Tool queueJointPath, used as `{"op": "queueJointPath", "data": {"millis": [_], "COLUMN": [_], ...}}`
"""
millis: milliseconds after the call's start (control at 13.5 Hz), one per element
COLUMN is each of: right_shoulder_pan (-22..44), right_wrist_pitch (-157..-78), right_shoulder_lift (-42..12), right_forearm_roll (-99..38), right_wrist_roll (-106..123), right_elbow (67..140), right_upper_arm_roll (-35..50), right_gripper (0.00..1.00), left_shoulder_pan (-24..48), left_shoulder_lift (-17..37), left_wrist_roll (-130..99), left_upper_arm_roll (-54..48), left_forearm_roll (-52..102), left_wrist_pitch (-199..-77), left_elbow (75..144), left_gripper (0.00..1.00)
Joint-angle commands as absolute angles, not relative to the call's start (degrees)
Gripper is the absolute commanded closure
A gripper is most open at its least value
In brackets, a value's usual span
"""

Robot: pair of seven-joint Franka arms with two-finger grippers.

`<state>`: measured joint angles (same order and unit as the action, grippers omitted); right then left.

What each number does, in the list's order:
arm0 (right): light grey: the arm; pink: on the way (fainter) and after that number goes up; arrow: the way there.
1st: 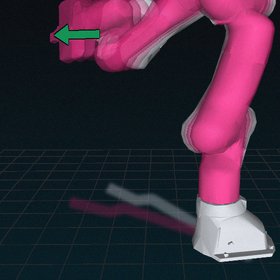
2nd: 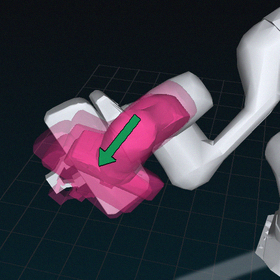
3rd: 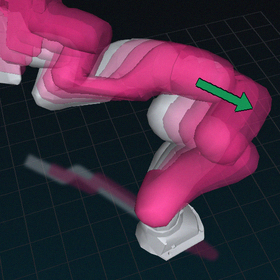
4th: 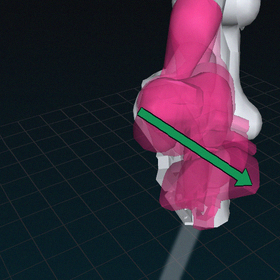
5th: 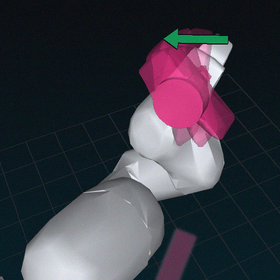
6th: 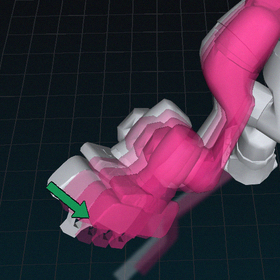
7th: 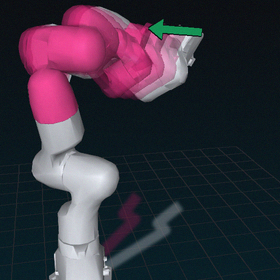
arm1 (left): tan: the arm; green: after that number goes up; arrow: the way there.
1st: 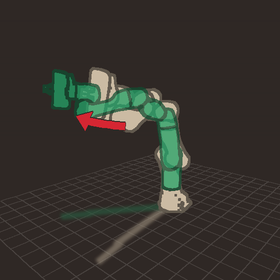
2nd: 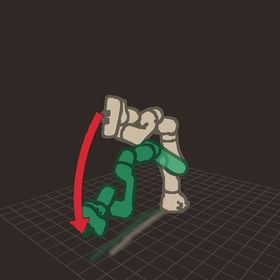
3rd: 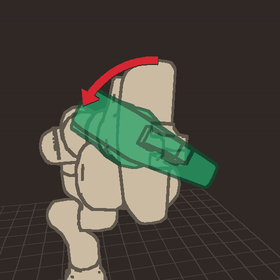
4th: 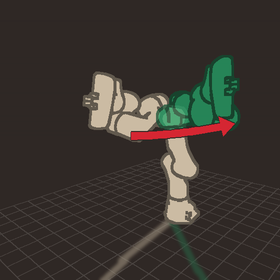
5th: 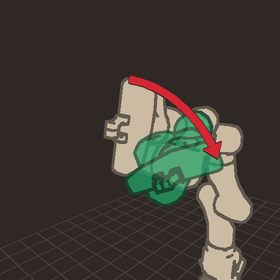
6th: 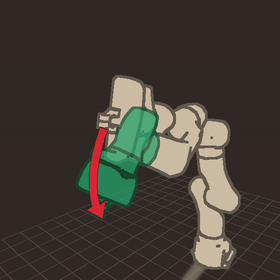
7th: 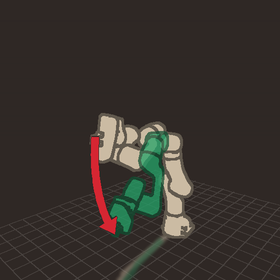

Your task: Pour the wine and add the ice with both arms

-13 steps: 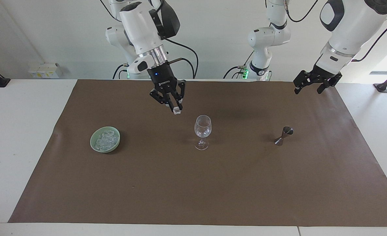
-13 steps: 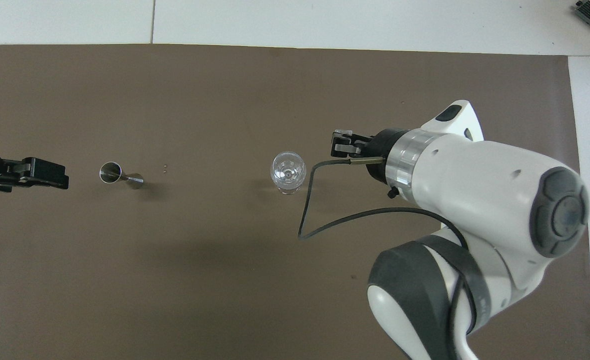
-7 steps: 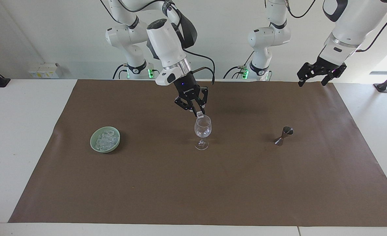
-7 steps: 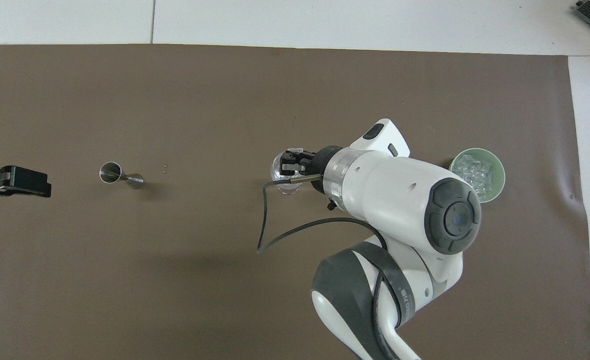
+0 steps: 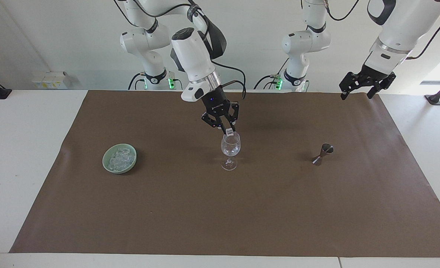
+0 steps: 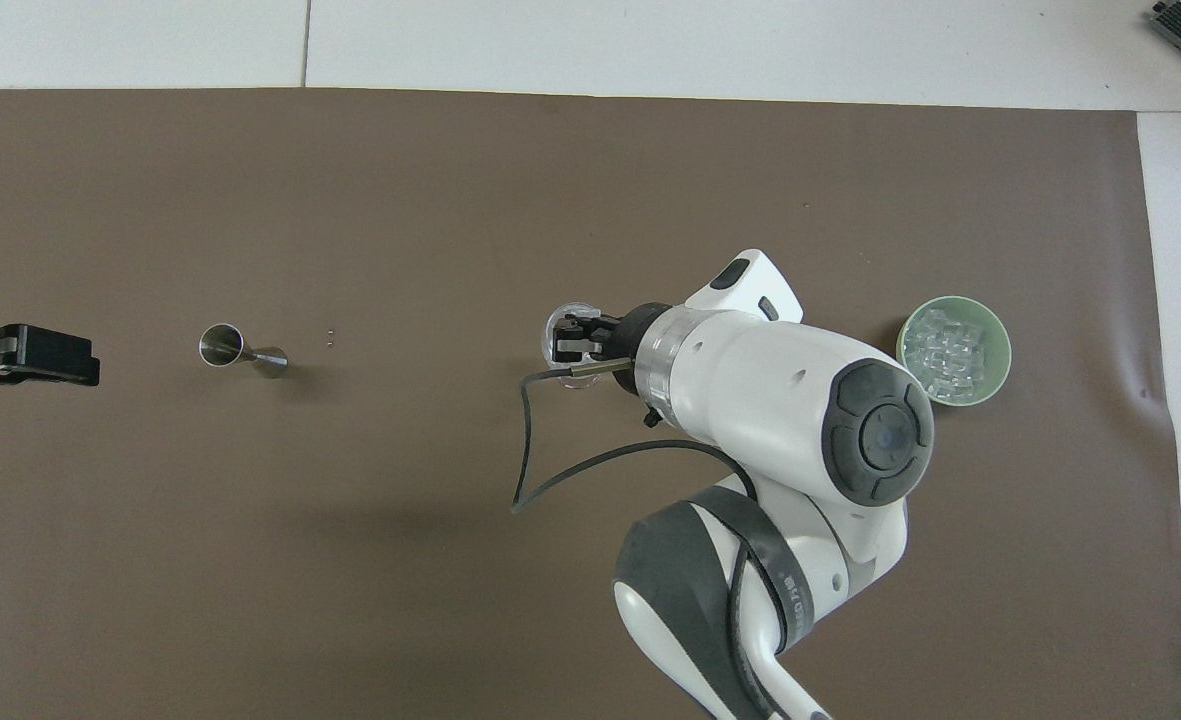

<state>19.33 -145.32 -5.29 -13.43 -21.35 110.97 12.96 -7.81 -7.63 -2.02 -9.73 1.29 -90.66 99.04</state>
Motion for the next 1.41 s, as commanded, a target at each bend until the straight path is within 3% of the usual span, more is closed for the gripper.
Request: {"op": "queueJointPath", "data": {"millis": [0, 222, 297, 445, 890, 1335], "right_shoulder_pan": [19.51, 19.43, 18.64, 15.66, 6.60, -0.60], "right_wrist_pitch": [-147.21, -152.04, -152.05, -149.96, -119.83, -98.64], "right_shoulder_lift": [-4.66, -5.10, -4.58, -1.86, 7.64, 1.24], "right_forearm_roll": [-14.15, -14.15, -13.89, -13.80, -13.36, -1.67], "right_wrist_roll": [-21.71, -22.67, -22.41, -22.24, -21.89, -21.01], "right_elbow": [111.89, 111.27, 111.27, 111.70, 109.87, 90.56], "right_upper_arm_roll": [13.01, 12.92, 12.66, 12.65, 11.96, 11.16], "right_gripper": [0.37, 0.05, 0.00, 0.00, 0.00, 0.00], "left_shoulder_pan": [-7.65, -7.56, -7.65, -7.74, -6.95, -1.76], "left_shoulder_lift": [-9.76, -9.76, -9.67, -9.76, -9.76, -10.20], "left_wrist_roll": [-1.58, -1.67, -1.76, -1.76, -1.32, -1.32], "left_upper_arm_roll": [-9.40, -9.40, -9.23, -9.14, -8.97, -3.60], "left_forearm_roll": [0.79, 1.49, 2.71, 3.87, 3.43, 3.43], "left_wrist_pitch": [-92.11, -91.41, -90.71, -90.35, -88.33, -88.33], "left_elbow": [101.60, 101.51, 101.08, 101.07, 99.40, 100.02], "left_gripper": [0.00, 0.00, 0.00, 0.00, 0.00, 0.00]}}
